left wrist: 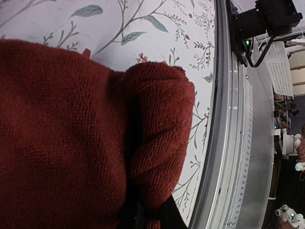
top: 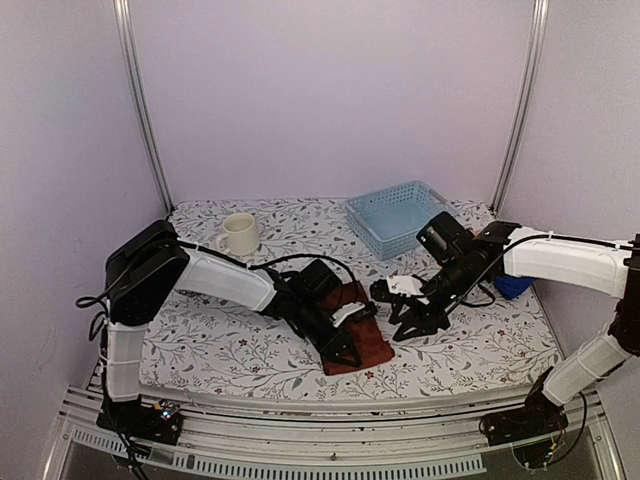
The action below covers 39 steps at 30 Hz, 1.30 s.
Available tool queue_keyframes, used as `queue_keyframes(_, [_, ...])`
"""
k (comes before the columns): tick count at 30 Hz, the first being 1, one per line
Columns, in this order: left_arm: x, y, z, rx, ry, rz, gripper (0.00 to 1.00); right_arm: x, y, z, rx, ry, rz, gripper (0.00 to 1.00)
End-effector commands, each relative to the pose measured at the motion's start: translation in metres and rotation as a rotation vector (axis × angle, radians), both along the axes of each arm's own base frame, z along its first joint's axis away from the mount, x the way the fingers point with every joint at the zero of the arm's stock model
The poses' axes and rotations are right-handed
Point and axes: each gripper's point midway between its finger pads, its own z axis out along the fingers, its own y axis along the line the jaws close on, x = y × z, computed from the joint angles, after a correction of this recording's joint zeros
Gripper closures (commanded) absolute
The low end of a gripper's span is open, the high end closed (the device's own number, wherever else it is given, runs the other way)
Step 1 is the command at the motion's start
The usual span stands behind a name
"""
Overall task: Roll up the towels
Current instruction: Roll the towel at the center of the board.
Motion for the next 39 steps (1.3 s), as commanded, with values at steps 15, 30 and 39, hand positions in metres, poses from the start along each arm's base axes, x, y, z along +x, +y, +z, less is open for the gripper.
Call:
queue_keyframes(15, [0.006,0.030,-0.038,0.100,0.224,0.150,1.00,-0.013,0.049,-0.092,-0.156,-0.160,0.132,0.55])
queue_keyframes(30, [0.015,0.036,-0.015,0.051,0.127,0.136,0.82,-0.014,0.032,-0.144,-0.276,-0.157,0.172,0.79])
queue_keyframes(39, [0.031,0.072,0.046,-0.042,-0.198,0.259,0.60,-0.059,0.027,-0.120,-0.274,0.167,0.213,0.91])
